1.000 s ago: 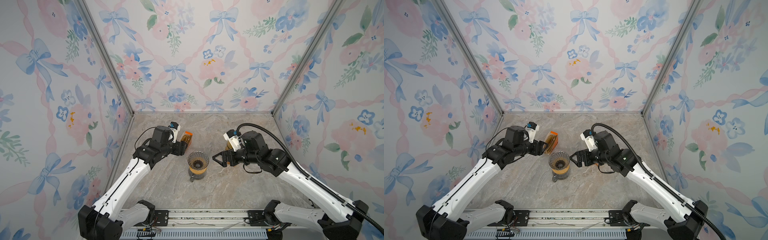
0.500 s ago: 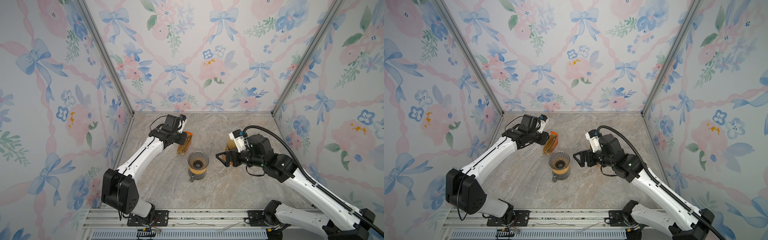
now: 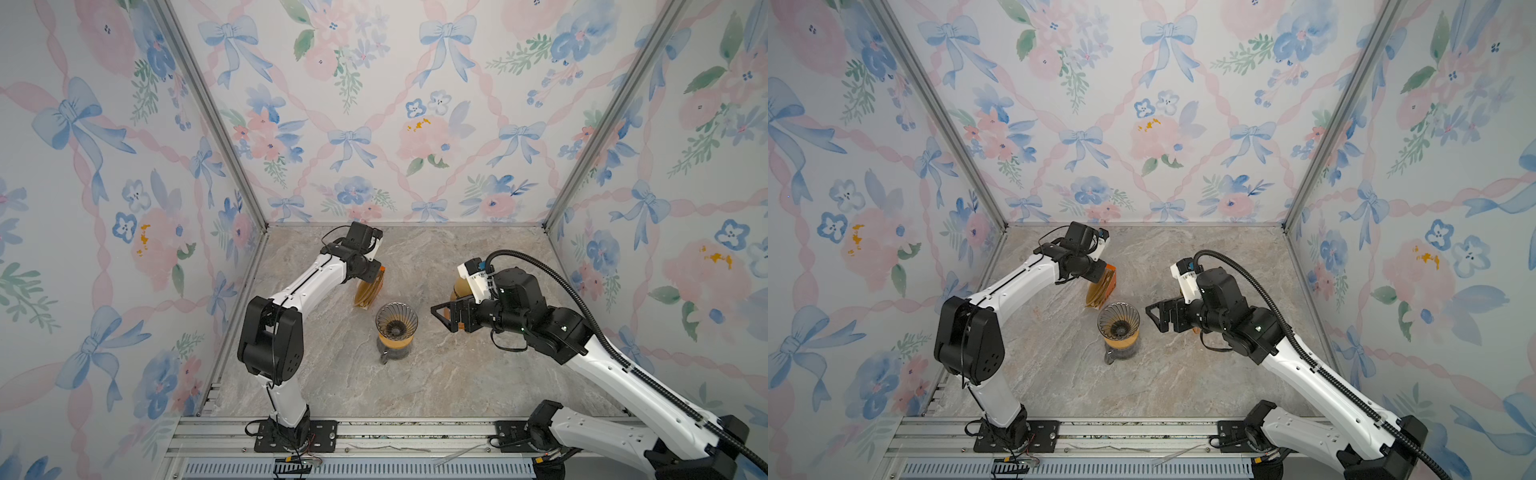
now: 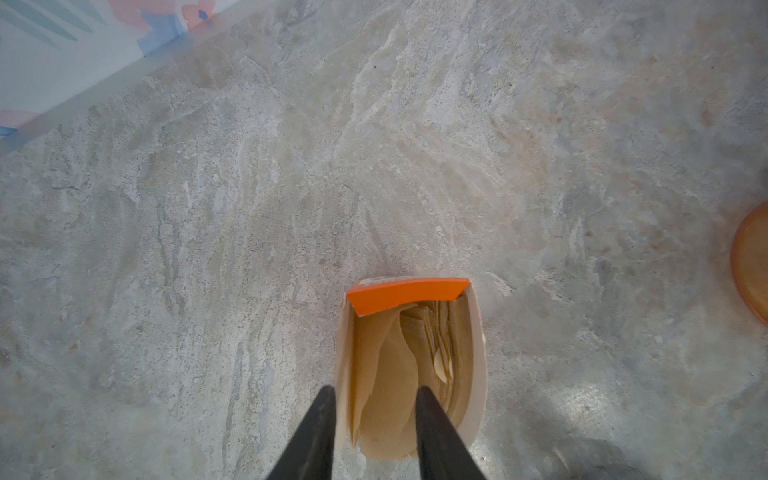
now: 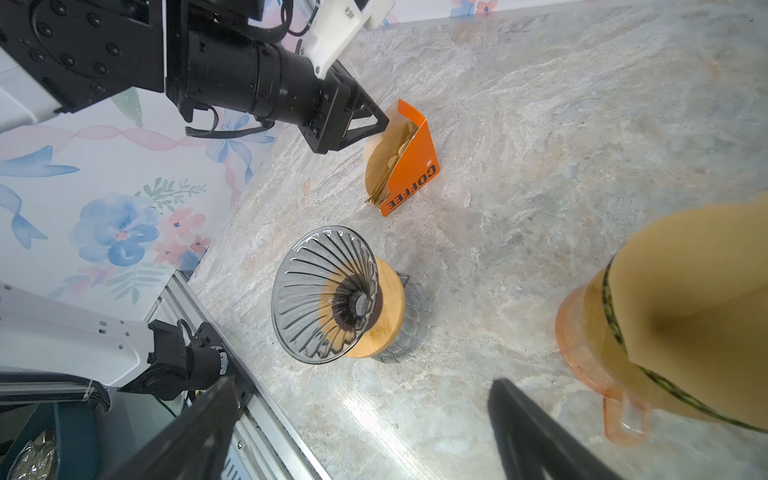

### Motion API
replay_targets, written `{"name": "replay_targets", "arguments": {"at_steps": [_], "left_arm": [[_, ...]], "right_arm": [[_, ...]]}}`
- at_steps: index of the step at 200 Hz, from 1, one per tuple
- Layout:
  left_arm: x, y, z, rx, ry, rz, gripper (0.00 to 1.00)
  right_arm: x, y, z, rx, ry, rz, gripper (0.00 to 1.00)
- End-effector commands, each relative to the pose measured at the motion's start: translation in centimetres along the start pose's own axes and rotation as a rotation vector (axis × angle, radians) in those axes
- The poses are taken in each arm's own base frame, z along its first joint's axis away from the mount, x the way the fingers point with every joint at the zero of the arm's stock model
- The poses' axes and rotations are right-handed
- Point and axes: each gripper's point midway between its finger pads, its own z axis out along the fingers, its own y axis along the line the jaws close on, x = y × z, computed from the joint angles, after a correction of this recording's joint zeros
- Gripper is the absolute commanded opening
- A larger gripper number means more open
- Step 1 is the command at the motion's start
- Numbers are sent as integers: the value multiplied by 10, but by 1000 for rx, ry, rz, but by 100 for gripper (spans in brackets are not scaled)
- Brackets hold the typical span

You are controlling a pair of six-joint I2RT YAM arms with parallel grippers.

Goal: Place the coffee filter in the dripper

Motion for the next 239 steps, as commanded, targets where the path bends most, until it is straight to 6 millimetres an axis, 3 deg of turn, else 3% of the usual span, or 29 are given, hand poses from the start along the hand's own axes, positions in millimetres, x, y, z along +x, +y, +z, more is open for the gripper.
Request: {"name": "replay_targets", "arguments": {"at_steps": [1, 81, 195, 239], "left_arm": [[-4, 8, 7, -25, 7, 12, 32], [3, 3, 25, -3, 44, 13, 22], [9, 5, 34, -22, 71, 18, 17], [9, 4, 35, -15, 72, 20, 11]], "right_arm": [[-3, -1, 2, 13, -5, 1, 96], [-4, -2, 0, 28, -1, 2, 96], [0, -6, 2, 40, 11, 8, 96], [-1, -6, 5, 44, 14, 9, 96]]}}
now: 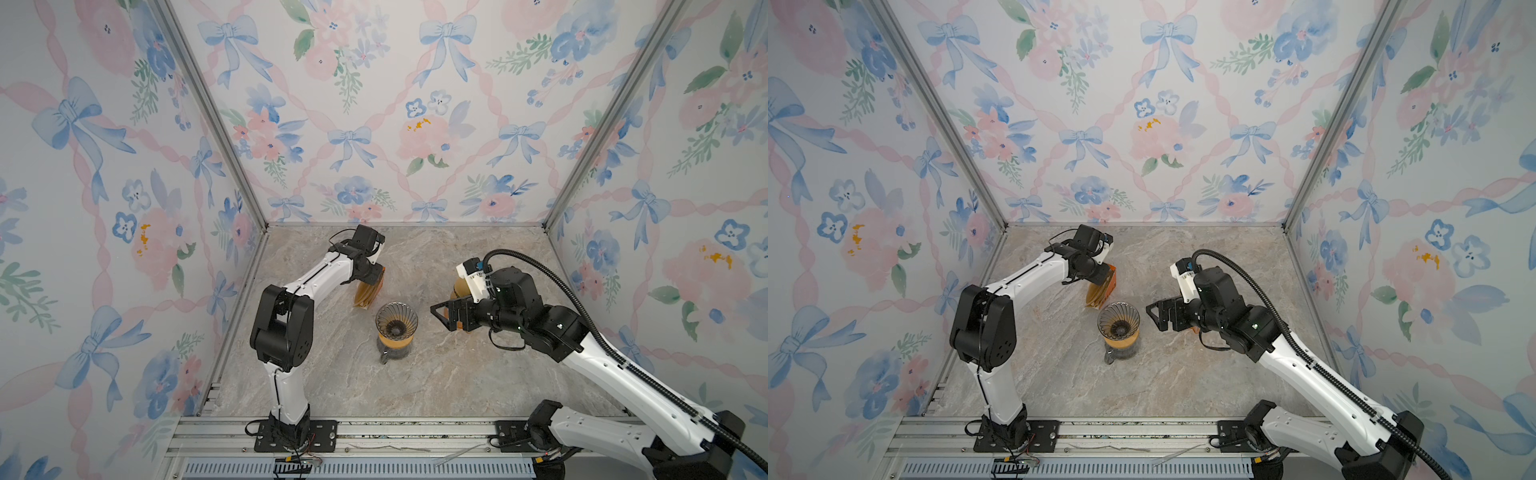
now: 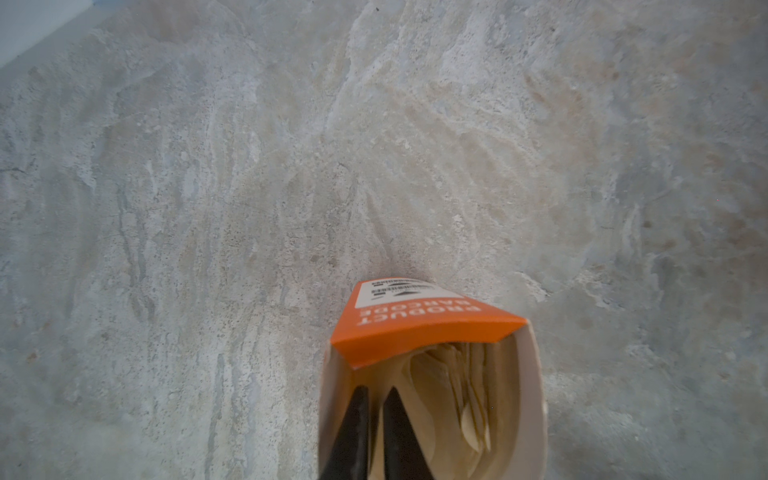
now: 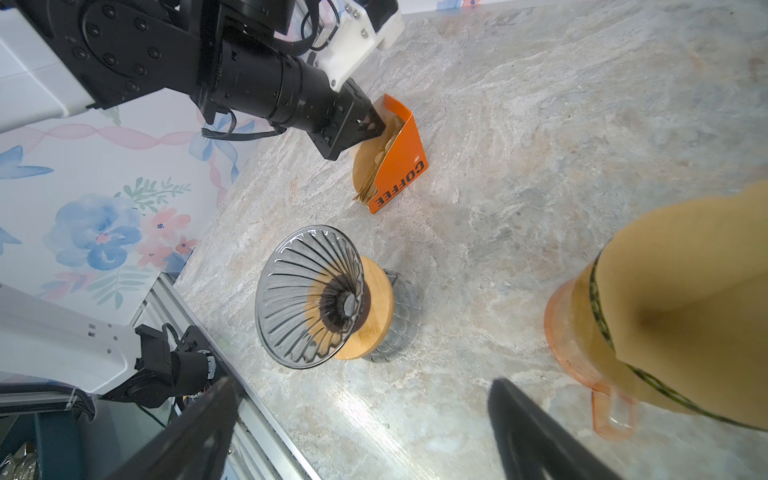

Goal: Place the coffee filter in the dripper

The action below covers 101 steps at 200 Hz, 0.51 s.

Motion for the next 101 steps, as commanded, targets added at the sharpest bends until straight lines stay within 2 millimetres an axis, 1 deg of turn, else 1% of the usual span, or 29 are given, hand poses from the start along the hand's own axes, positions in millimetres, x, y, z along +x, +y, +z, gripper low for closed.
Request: {"name": "replay_targets", "arguments": {"at_steps": [1, 34, 74, 101], "left_arm": [[-4, 3, 2, -4, -1, 9, 11], [-3, 0, -1, 3, -6, 18, 8], [-2, -2, -12, -26, -15, 35, 3], [1, -6, -19, -26, -10, 41, 3]], "right_arm": [[-3, 0, 0, 14, 4, 5, 96], [-4, 1, 1, 9, 1, 9, 96], [-4, 0, 1, 13, 1, 8, 96], [-2, -1, 1, 16, 3, 8, 96]]}}
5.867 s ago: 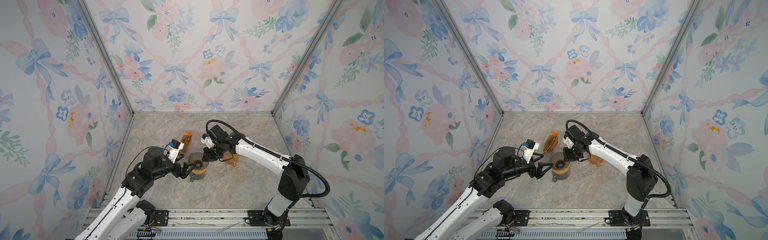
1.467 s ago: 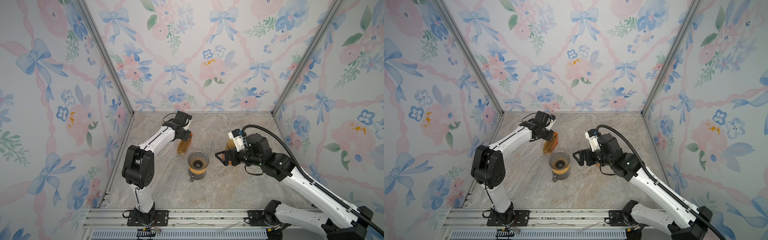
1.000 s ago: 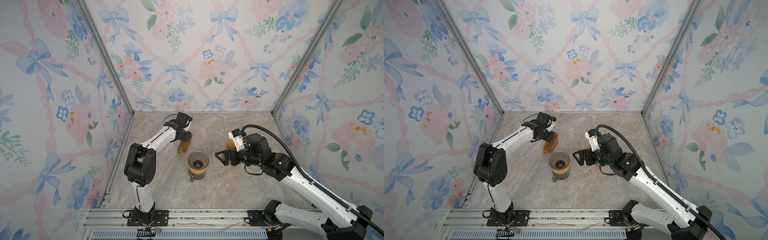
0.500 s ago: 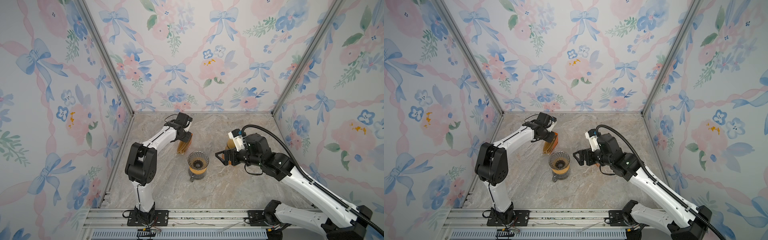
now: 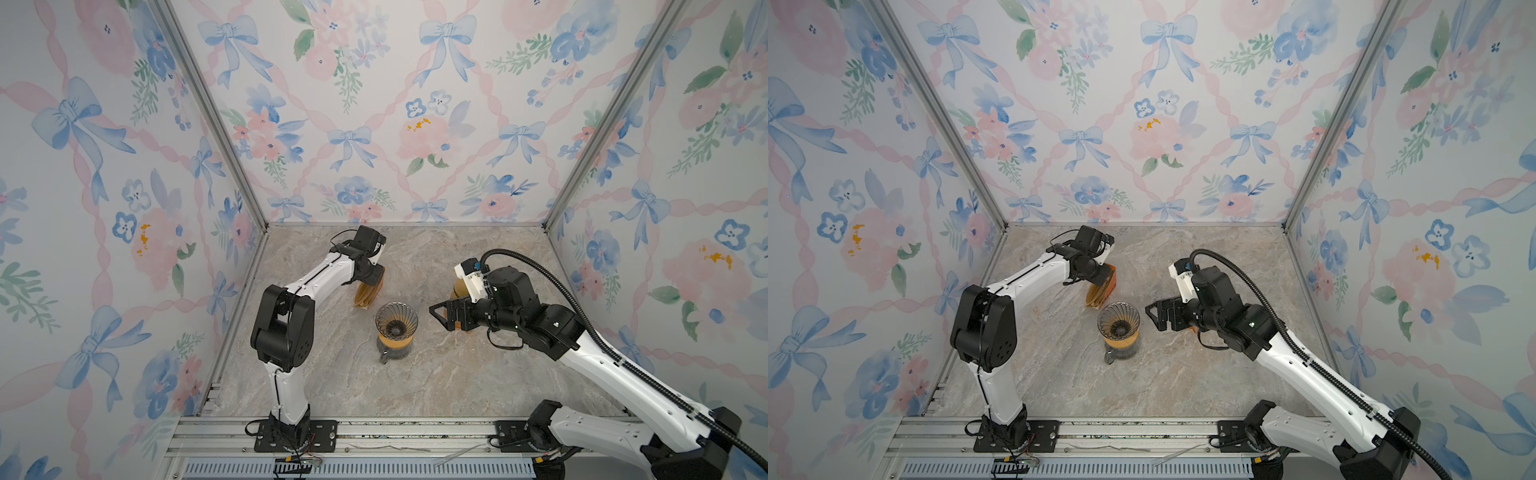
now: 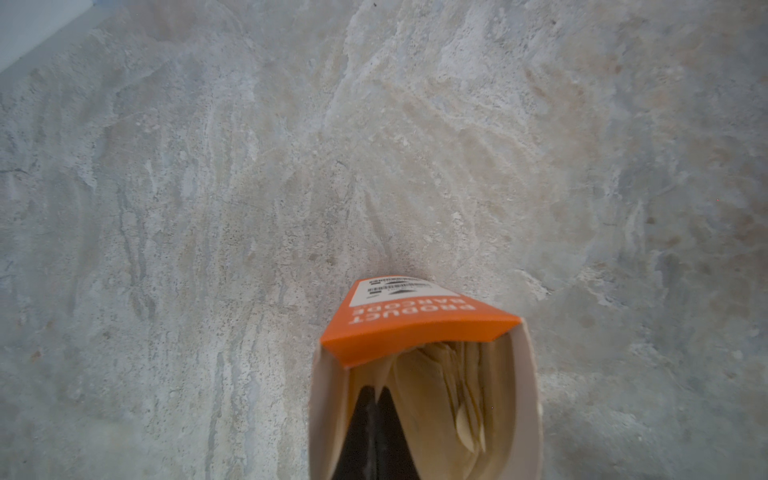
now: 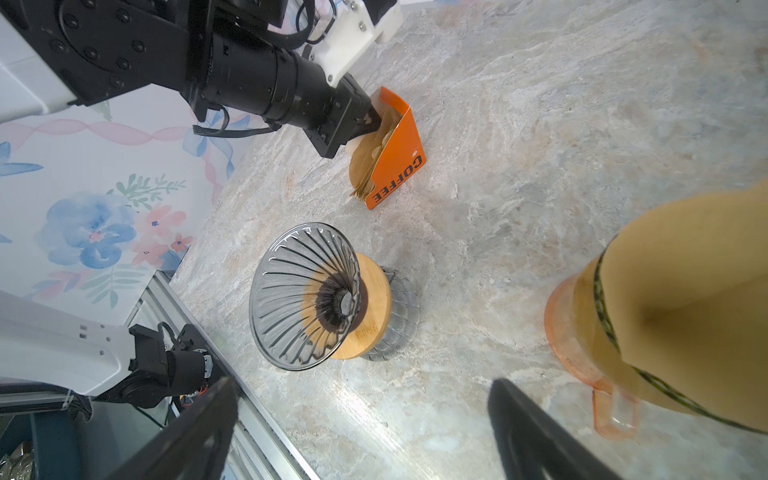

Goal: Place the coffee filter in the dripper

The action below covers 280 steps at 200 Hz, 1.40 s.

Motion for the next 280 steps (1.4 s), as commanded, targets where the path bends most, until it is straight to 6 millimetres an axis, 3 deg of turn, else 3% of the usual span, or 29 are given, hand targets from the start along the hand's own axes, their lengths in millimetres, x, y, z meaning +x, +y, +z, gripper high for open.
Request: {"name": "replay_targets", "arguments": {"at_steps": [1, 85, 150, 220, 280], "left_arm": [[1, -1, -17, -14, -10, 25, 3], [2, 0, -39, -41, -23, -16, 0], [-3, 6, -93, -43, -109, -156, 0], [6, 11, -175, -14, -224, -304, 0], [27, -14, -228, 174, -245, -380, 0]], "right_arm": [[-5, 1, -3, 9, -12, 4, 96], [-4, 0, -6, 10, -21, 4, 96], [-3, -1, -12, 16, -36, 4, 96], [-8, -5, -23, 52, -58, -3, 96], [-12, -9, -32, 82, -69, -23, 96]]}}
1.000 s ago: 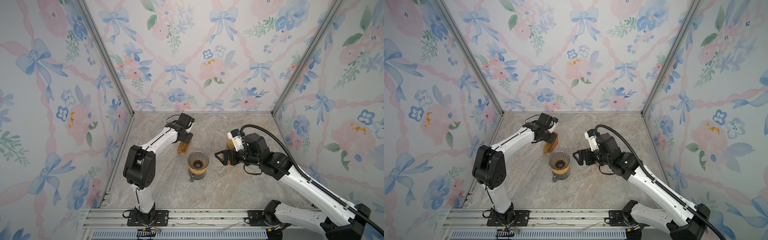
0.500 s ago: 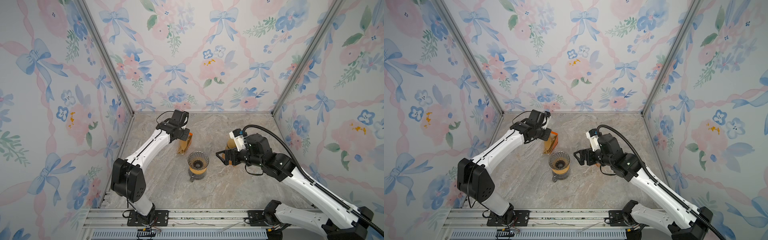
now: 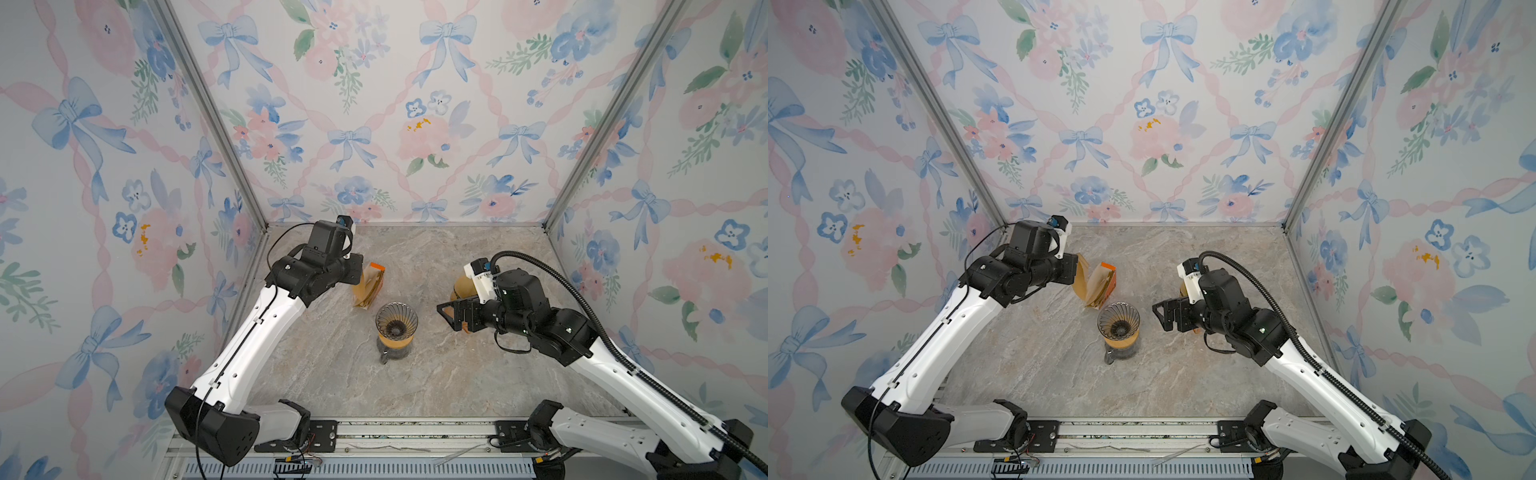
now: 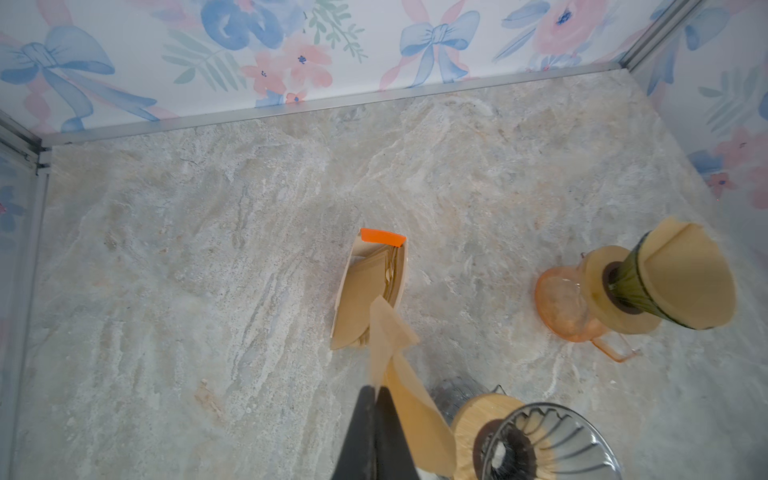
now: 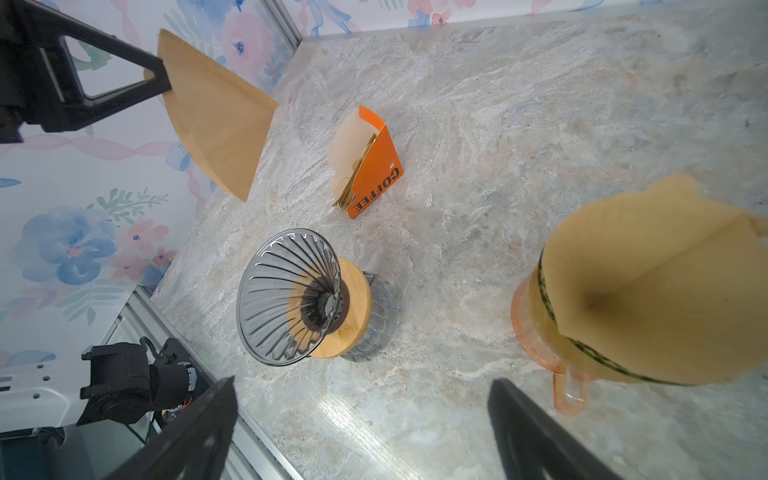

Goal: Place the coffee filter in the dripper
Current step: 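Pinch one brown paper filter with the left gripper and lift it out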

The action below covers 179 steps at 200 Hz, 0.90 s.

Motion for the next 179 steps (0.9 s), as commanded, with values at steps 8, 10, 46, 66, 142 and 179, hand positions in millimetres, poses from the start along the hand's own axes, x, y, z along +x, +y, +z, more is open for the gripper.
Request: {"name": "replay_targets", "arguments": {"at_steps": [8, 10, 46, 66, 142, 179], "left_arm": [[23, -17, -19, 123, 79, -89, 0], [23, -19, -21, 134, 81, -93, 0], [29, -53, -41, 339, 119, -154, 0], [32, -68, -50, 438, 146, -174, 0], [62, -82, -36, 488, 268, -211, 0], [73, -83, -27, 476, 309, -226, 0]], "right_arm": [[-8, -1, -12, 21, -22, -14, 96], [-8, 0, -12, 19, -23, -14, 96], [-10, -3, -12, 34, -26, -8, 96], [-11, -3, -13, 37, -31, -11, 96], [-13, -2, -15, 32, -44, 6, 96], [-10, -1, -11, 23, -30, 20, 96]]}}
